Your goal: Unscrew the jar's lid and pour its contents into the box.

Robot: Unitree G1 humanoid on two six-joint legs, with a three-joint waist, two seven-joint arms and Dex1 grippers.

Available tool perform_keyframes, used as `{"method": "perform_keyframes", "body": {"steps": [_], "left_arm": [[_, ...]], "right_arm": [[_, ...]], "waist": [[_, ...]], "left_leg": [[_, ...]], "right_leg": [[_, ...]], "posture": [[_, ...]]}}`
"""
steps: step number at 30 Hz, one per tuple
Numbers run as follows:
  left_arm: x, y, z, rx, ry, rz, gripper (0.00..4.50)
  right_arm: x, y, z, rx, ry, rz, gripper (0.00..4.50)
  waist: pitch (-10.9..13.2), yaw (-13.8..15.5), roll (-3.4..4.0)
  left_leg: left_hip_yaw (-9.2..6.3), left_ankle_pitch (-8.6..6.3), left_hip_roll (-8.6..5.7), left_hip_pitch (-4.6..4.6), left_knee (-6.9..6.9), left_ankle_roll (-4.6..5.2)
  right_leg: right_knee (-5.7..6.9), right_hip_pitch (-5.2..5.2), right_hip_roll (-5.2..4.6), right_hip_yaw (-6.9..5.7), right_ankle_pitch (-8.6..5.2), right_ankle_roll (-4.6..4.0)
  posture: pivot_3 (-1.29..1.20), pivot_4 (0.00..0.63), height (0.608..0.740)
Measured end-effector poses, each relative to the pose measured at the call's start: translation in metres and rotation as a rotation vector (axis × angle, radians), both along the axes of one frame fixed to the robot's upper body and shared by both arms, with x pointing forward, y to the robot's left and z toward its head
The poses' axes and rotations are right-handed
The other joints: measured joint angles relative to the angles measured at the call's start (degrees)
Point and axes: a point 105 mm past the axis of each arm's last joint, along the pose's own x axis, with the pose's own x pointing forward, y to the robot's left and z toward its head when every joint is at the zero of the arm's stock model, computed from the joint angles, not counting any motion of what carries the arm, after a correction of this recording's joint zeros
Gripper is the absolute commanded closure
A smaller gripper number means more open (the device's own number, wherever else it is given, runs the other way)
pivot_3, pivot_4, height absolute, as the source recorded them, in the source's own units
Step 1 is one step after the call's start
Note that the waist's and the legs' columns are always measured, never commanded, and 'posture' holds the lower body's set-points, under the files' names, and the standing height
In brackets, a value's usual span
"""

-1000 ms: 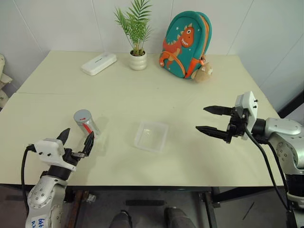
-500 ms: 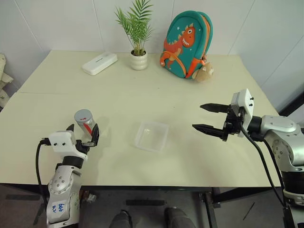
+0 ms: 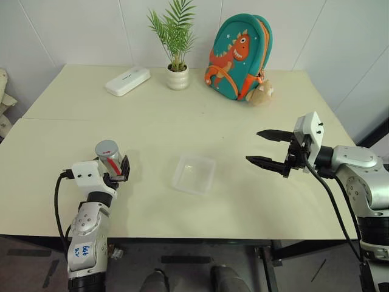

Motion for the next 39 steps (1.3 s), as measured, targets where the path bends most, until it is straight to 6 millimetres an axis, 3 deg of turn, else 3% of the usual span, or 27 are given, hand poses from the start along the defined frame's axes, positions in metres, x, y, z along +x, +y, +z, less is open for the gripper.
{"method": "perform_keyframes", "body": {"steps": [7, 10, 16, 27, 29, 33, 37, 39], "left_arm": [[0.001, -0.001, 0.004, 0.006, -0.030, -0.009, 0.03], [0.004, -0.001, 0.009, 0.018, -0.054, -0.011, 0.62], [0.006, -0.002, 0.009, 0.040, -0.064, -0.024, 2.41], [0.006, 0.000, 0.014, 0.085, -0.066, -0.090, 2.41], [0.006, 0.000, 0.023, 0.105, -0.076, -0.166, 2.41], [0.011, -0.009, 0.074, 0.175, -0.197, -0.338, 2.41], [0.013, -0.018, 0.081, 0.204, -0.165, -0.494, 2.41], [0.018, -0.030, 0.088, 0.245, -0.127, -0.649, 2.41]], "right_arm": [[0.003, 0.001, 0.003, -0.004, -0.019, -0.010, 0.00], [0.004, 0.001, 0.004, -0.006, -0.030, -0.014, 0.00], [0.006, -0.001, 0.003, -0.004, -0.025, -0.024, 0.00], [0.008, 0.004, 0.003, -0.003, -0.033, -0.035, 0.00], [0.012, 0.013, 0.008, 0.025, -0.055, -0.053, 0.00], [0.012, 0.042, 0.025, 0.068, -0.117, -0.049, 0.00], [0.010, 0.056, 0.032, 0.117, -0.127, -0.088, 0.00], [0.006, 0.073, 0.041, 0.181, -0.129, -0.094, 0.00]], "waist": [[0.0, 0.0, 0.00], [0.0, 0.1, 0.00], [0.0, 0.1, 0.00], [0.0, -0.1, 0.00], [0.0, -0.2, 0.00], [0.0, -0.1, 0.03], [0.0, 0.0, 0.03], [0.0, 0.0, 0.03]], "left_leg": [[0.00, 0.00, 0.00, 0.00, 0.00, 0.00], [0.00, 0.00, 0.00, 0.00, 0.00, 0.00], [0.00, 0.00, 0.00, -0.01, -0.01, 0.00], [-0.01, 0.00, 0.00, 0.00, -0.01, 0.00], [-0.01, 0.01, 0.02, 0.00, -0.01, -0.03], [-0.06, 0.05, 0.02, 0.00, -0.02, -0.06], [-0.09, 0.00, 0.02, -0.07, -0.12, -0.03], [-0.13, 0.05, 0.03, -0.21, -0.17, -0.10]], "right_leg": [[0.00, 0.00, 0.00, 0.00, 0.00, 0.00], [0.00, 0.00, 0.00, 0.00, 0.00, 0.01], [-0.01, 0.00, 0.00, -0.01, 0.00, 0.01], [0.01, 0.00, 0.00, -0.01, 0.00, 0.01], [0.04, -0.02, 0.03, -0.01, 0.01, 0.00], [0.03, -0.01, 0.02, -0.06, 0.02, -0.03], [-0.02, -0.05, 0.01, -0.10, -0.01, -0.06], [0.08, -0.30, 0.03, -0.14, -0.02, -0.10]], "posture": [[0.00, 0.150, 0.740], [0.00, 0.150, 0.740], [0.00, 0.150, 0.740], [0.00, 0.150, 0.740], [0.00, 0.150, 0.740], [0.00, 0.150, 0.740], [0.00, 0.150, 0.740], [0.00, 0.150, 0.740]]}}
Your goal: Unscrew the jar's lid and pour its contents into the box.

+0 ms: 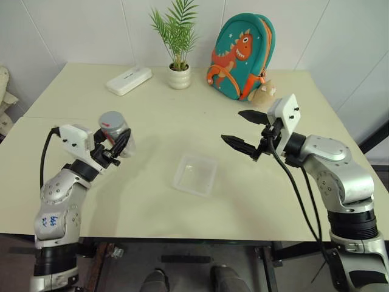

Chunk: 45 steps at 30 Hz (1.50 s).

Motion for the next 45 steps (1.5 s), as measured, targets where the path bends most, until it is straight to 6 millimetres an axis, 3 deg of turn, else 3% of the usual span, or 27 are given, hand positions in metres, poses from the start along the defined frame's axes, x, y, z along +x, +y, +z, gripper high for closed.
{"method": "perform_keyframes", "body": {"steps": [3, 7, 13, 17, 25, 45], "left_arm": [[-0.001, -0.023, 0.013, 0.074, -0.003, -0.199, 2.41], [0.000, -0.041, 0.000, 0.125, 0.085, -0.402, 2.41], [0.000, -0.075, -0.002, 0.161, 0.118, -0.669, 2.41], [-0.002, -0.090, -0.002, 0.168, 0.097, -0.789, 2.41], [-0.002, -0.103, -0.007, 0.186, 0.038, -0.866, 2.41], [0.015, -0.109, -0.003, 0.184, 0.043, -0.800, 2.41]], "right_arm": [[-0.007, 0.017, 0.021, 0.058, -0.038, -0.016, 0.00], [-0.014, 0.033, 0.039, 0.119, -0.053, -0.018, 0.00], [-0.029, 0.057, 0.032, 0.102, 0.003, 0.027, 0.00], [-0.030, 0.062, 0.025, 0.074, 0.031, 0.014, 0.00], [-0.033, 0.073, 0.016, 0.064, 0.070, 0.016, 0.00], [-0.028, 0.094, -0.002, 0.083, 0.113, -0.104, 0.00]], "waist": [[0.0, 0.0, 0.01], [0.0, -0.3, 0.01], [0.0, -0.1, 0.01], [0.0, -0.2, 0.01], [0.0, -0.2, 0.01], [0.0, -0.2, 0.01]], "left_leg": [[0.03, 0.01, 0.00, -0.08, -0.02, -0.01], [0.07, 0.01, 0.01, -0.12, -0.10, -0.01], [0.01, 0.03, 0.03, -0.52, -0.01, 0.00], [0.01, 0.05, 0.02, -0.64, 0.14, 0.03], [-0.06, 0.16, 0.02, -0.66, 0.25, 0.08], [-0.16, 0.16, 0.00, -0.72, 0.40, 0.08]], "right_leg": [[0.02, -0.10, -0.01, 0.01, 0.00, 0.00], [0.09, -0.25, -0.01, 0.02, -0.05, -0.08], [0.34, -0.65, 0.01, -0.03, -0.10, -0.15], [0.46, -0.78, 0.01, -0.03, -0.10, -0.15], [0.75, -0.85, 0.04, -0.04, -0.10, -0.15], [0.89, -0.86, 0.07, -0.06, -0.09, -0.14]], "posture": [[0.00, 0.150, 0.740], [0.00, 0.150, 0.740], [0.00, 0.150, 0.740], [0.00, 0.150, 0.740], [0.00, 0.150, 0.740], [0.00, 0.150, 0.740]]}}
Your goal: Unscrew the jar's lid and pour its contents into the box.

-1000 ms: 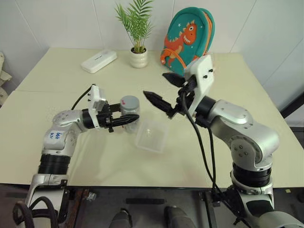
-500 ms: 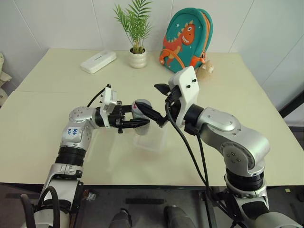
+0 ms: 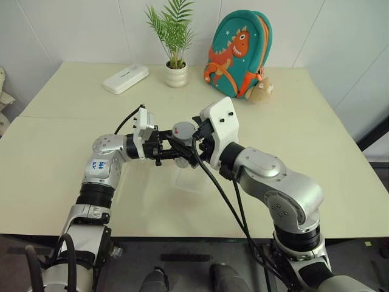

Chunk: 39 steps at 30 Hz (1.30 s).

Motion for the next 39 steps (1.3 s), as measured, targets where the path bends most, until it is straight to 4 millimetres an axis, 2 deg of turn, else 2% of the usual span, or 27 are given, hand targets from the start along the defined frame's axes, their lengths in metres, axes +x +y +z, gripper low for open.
{"method": "perform_keyframes", "body": {"steps": [11, 12, 14, 18, 28, 39], "left_arm": [[0.000, -0.001, 0.000, -0.001, 0.024, -0.004, 2.41], [0.000, -0.001, 0.000, -0.001, 0.024, -0.004, 2.43], [0.001, -0.001, 0.000, -0.001, 0.024, -0.003, 2.43], [0.001, -0.001, 0.000, -0.003, 0.024, 0.000, 2.43], [0.001, -0.003, 0.000, -0.009, 0.025, -0.003, 2.43], [-0.012, -0.002, 0.005, 0.004, 0.043, -0.105, 2.43]], "right_arm": [[0.007, -0.001, -0.001, 0.045, -0.009, -0.046, 0.00], [0.007, -0.001, -0.001, 0.049, -0.010, -0.046, 0.30], [0.007, 0.000, -0.001, 0.052, -0.009, -0.044, 0.60], [0.004, 0.004, -0.007, 0.043, 0.004, -0.017, 1.90], [0.004, 0.002, -0.007, 0.028, -0.004, 0.024, 1.94], [-0.003, -0.005, 0.000, -0.011, -0.008, 0.270, 1.94]], "waist": [[0.0, 0.0, 0.00], [0.0, 0.0, 0.00], [0.0, 0.0, 0.00], [0.0, 0.0, 0.00], [0.0, 0.0, 0.00], [0.0, 0.0, 0.00]], "left_leg": [[0.00, 0.00, 0.00, 0.00, -0.01, 0.00], [0.00, 0.00, 0.00, 0.00, -0.01, 0.00], [0.01, 0.00, 0.00, 0.00, -0.01, 0.00], [0.00, 0.00, 0.00, 0.00, -0.01, 0.00], [0.00, 0.00, 0.00, 0.00, -0.01, 0.00], [-0.01, 0.00, 0.00, 0.00, -0.02, 0.00]], "right_leg": [[-0.01, 0.00, 0.00, 0.00, 0.00, 0.00], [-0.01, 0.00, 0.00, 0.00, 0.00, 0.00], [-0.01, 0.00, 0.00, 0.00, 0.00, 0.00], [-0.01, 0.00, 0.00, 0.00, 0.00, 0.00], [-0.03, 0.00, 0.00, 0.00, 0.00, 0.00], [-0.02, 0.00, 0.01, -0.01, 0.00, 0.00]], "posture": [[0.00, 0.150, 0.740], [0.00, 0.150, 0.740], [0.00, 0.150, 0.740], [0.00, 0.150, 0.740], [0.00, 0.150, 0.740], [0.00, 0.150, 0.740]]}}
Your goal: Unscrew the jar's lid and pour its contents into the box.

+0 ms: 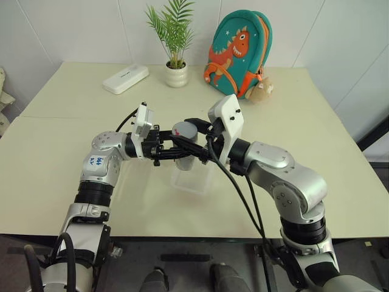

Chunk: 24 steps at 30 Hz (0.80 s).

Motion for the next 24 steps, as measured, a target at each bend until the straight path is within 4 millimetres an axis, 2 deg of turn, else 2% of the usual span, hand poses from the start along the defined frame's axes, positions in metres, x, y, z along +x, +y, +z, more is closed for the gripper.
{"method": "perform_keyframes", "body": {"steps": [11, 24], "left_arm": [[-0.009, -0.004, -0.004, 0.037, -0.017, -0.082, 2.43], [-0.011, -0.004, -0.004, 0.047, -0.034, -0.103, 2.43]], "right_arm": [[-0.008, -0.006, -0.002, -0.071, 0.011, 0.162, 1.94], [-0.009, -0.006, -0.004, -0.079, -0.002, 0.212, 1.94]], "waist": [[0.0, 0.0, 0.00], [0.0, 0.0, 0.00]], "left_leg": [[-0.02, 0.00, 0.00, -0.01, 0.00, 0.00], [-0.02, 0.00, 0.00, -0.01, 0.01, 0.00]], "right_leg": [[-0.02, 0.00, 0.01, 0.00, 0.00, 0.00], [-0.01, 0.00, 0.01, 0.00, 0.00, 0.00]], "posture": [[0.00, 0.150, 0.740], [0.00, 0.150, 0.740]]}}
